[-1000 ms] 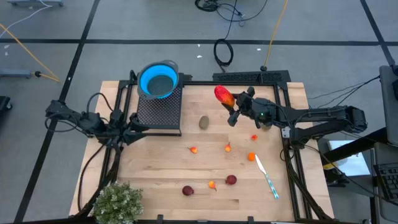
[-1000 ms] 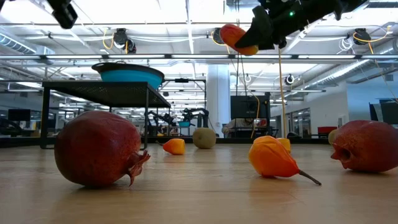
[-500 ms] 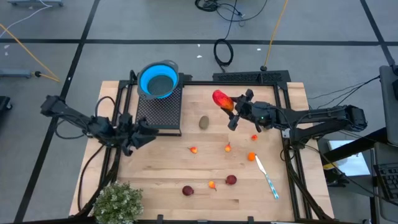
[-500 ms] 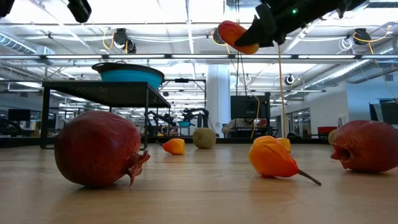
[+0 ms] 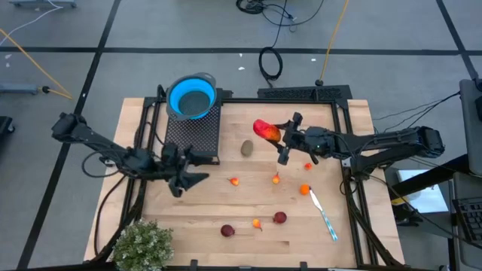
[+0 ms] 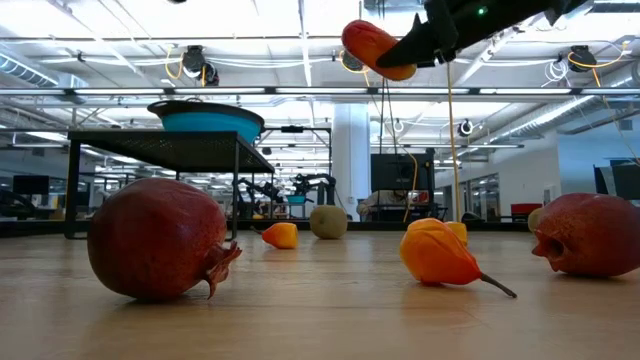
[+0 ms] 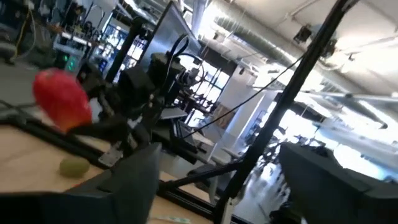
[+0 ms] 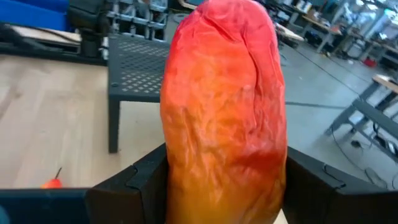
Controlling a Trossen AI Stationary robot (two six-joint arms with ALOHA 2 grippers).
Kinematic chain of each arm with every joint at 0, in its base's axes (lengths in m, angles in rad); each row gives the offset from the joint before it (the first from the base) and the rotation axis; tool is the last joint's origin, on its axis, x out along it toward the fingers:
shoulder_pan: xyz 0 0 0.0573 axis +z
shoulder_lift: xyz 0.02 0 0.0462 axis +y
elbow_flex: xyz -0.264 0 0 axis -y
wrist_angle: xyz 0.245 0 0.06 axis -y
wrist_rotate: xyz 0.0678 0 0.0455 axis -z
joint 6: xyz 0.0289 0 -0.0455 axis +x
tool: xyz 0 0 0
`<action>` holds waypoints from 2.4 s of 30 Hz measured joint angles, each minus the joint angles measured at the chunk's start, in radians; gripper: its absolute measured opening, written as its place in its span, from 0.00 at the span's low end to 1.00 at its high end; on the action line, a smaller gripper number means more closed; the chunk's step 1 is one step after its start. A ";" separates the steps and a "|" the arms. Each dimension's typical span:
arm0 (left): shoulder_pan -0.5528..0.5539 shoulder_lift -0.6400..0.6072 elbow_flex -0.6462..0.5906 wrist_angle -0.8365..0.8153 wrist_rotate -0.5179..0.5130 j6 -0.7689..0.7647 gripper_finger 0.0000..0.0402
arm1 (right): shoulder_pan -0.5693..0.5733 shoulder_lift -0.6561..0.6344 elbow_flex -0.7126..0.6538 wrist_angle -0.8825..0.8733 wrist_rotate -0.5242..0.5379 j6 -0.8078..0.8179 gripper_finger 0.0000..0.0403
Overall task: Pick & Place Fruit
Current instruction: Put the mango into the blue strainer bowl on the shelf
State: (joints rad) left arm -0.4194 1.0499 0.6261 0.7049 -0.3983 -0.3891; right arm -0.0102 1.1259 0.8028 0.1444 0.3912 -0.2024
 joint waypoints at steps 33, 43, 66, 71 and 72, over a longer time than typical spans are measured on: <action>0.234 0.483 0.644 -0.604 0.034 -0.088 0.98 | 0.261 0.000 0.000 0.233 0.136 -0.211 0.55; 0.253 0.508 0.645 -0.510 0.039 -0.084 0.98 | 0.262 0.000 0.000 0.229 0.132 -0.199 0.55; 0.299 0.559 0.644 -0.415 0.071 -0.130 0.98 | 0.261 0.000 0.000 0.221 0.136 -0.176 0.56; 0.305 0.559 0.644 -0.413 0.112 -0.141 0.98 | 0.261 0.000 0.000 0.219 0.136 -0.176 0.56; 0.307 0.559 0.644 -0.412 0.114 -0.141 0.98 | 0.261 0.000 0.000 0.219 0.136 -0.176 0.56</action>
State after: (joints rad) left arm -0.1128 1.6089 1.2697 0.2928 -0.2846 -0.5297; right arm 0.2504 1.1259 0.8028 0.3637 0.5270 -0.3782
